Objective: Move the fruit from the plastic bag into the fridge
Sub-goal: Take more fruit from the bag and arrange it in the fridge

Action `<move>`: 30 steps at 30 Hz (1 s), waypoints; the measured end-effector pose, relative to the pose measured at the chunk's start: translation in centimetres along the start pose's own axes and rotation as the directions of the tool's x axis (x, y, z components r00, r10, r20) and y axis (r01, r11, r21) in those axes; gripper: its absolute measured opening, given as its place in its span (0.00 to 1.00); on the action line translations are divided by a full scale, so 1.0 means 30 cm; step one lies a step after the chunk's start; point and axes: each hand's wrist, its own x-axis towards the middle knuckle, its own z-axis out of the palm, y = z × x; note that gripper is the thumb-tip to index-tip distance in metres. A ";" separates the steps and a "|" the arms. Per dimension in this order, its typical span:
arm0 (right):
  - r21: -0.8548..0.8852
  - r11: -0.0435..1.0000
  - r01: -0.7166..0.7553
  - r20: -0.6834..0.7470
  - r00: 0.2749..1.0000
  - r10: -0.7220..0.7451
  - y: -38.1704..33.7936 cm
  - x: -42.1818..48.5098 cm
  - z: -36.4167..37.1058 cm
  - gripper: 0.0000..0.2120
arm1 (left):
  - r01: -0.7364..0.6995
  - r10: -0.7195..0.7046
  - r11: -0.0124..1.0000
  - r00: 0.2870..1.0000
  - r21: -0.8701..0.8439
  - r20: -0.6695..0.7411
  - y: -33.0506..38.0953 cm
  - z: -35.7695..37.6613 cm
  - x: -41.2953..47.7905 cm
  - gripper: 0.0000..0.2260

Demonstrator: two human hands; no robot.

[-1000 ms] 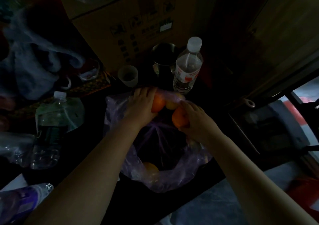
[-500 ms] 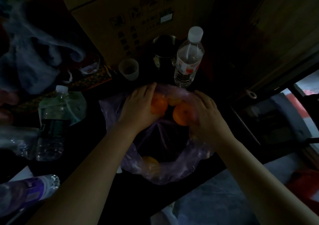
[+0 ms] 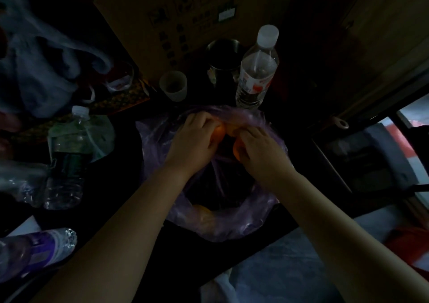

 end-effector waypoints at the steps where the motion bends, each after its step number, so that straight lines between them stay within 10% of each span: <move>1: -0.014 1.000 -0.010 0.022 1.000 0.011 0.006 0.014 0.000 0.19 | 0.011 -0.011 1.000 1.000 -0.011 -0.009 -0.005 0.002 0.010 0.16; 30: -0.060 0.982 -0.181 0.068 0.980 0.185 -0.019 0.168 0.039 0.24 | 0.125 -0.132 0.991 0.974 0.051 0.184 -0.053 -0.007 -0.032 0.41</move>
